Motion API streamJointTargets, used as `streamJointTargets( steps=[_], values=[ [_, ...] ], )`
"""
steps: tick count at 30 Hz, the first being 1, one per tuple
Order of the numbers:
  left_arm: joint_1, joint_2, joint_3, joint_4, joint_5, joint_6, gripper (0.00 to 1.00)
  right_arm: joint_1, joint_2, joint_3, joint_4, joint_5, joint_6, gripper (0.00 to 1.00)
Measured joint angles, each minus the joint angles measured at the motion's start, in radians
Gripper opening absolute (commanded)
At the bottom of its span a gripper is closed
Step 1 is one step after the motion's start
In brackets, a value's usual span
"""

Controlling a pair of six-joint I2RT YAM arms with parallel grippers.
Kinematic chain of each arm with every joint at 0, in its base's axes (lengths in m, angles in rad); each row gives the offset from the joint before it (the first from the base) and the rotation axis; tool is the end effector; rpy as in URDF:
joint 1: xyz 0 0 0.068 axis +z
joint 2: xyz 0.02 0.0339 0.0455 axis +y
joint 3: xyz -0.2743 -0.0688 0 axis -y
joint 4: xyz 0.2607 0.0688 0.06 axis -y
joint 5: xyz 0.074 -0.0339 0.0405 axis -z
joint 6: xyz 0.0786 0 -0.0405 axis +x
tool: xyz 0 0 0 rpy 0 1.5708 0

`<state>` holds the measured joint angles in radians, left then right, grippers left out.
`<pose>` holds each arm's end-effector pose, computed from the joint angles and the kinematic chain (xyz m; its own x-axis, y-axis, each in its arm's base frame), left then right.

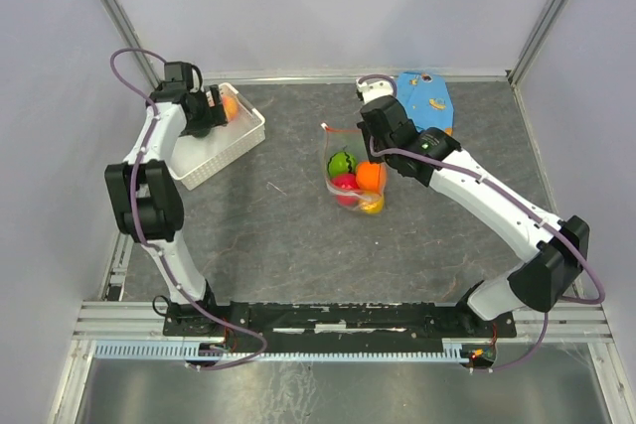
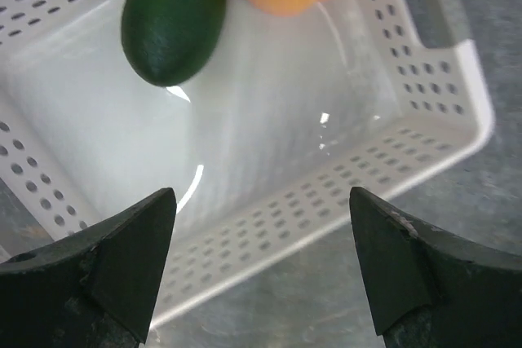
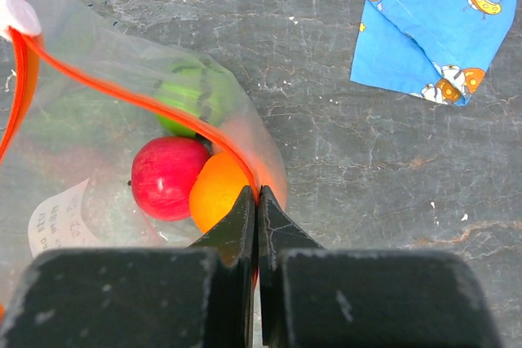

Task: Place the food in the zip-top bag and seal the zipper
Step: Pick up the fake fruit from the bin.

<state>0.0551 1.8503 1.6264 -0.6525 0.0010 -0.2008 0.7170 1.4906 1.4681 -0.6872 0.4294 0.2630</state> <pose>0.4601 0.0253 0.2605 -0.7410 -0.2406 -0.6269 -0.2064 0.9700 -0.1284 0.3007 0.2187 0.3463 -0.5677 -0.1813 -0.8030 -0.2194 0.9735 -0.0647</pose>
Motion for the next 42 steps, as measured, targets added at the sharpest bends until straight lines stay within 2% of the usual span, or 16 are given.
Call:
streamJointTargets(
  steps=[10,20,27,30,33,38,42],
  values=[
    [0.07,0.235,0.217,0.026,-0.009,0.169,0.92,-0.005,-0.013,-0.033,0.026,-0.023,0.0,0.02],
    [0.076,0.443,0.351,0.027,0.002,0.211,0.85,-0.006,-0.013,-0.034,0.02,-0.018,0.001,0.02],
    [0.079,0.522,0.39,0.026,0.011,0.211,0.77,-0.006,-0.013,-0.035,0.008,-0.005,0.006,0.02],
    [0.079,0.529,0.39,0.027,0.019,0.211,0.68,-0.006,-0.023,-0.05,0.002,0.002,0.01,0.02],
    [0.079,0.529,0.391,0.029,0.03,0.211,0.51,-0.006,-0.035,-0.066,-0.005,0.007,0.013,0.02],
    [0.079,0.525,0.385,0.035,0.036,0.21,0.41,-0.006,-0.048,-0.084,-0.006,0.018,0.019,0.02],
    [0.079,0.446,0.27,0.061,0.036,0.198,0.38,-0.006,-0.05,-0.085,-0.003,0.023,0.017,0.02]
  ],
)
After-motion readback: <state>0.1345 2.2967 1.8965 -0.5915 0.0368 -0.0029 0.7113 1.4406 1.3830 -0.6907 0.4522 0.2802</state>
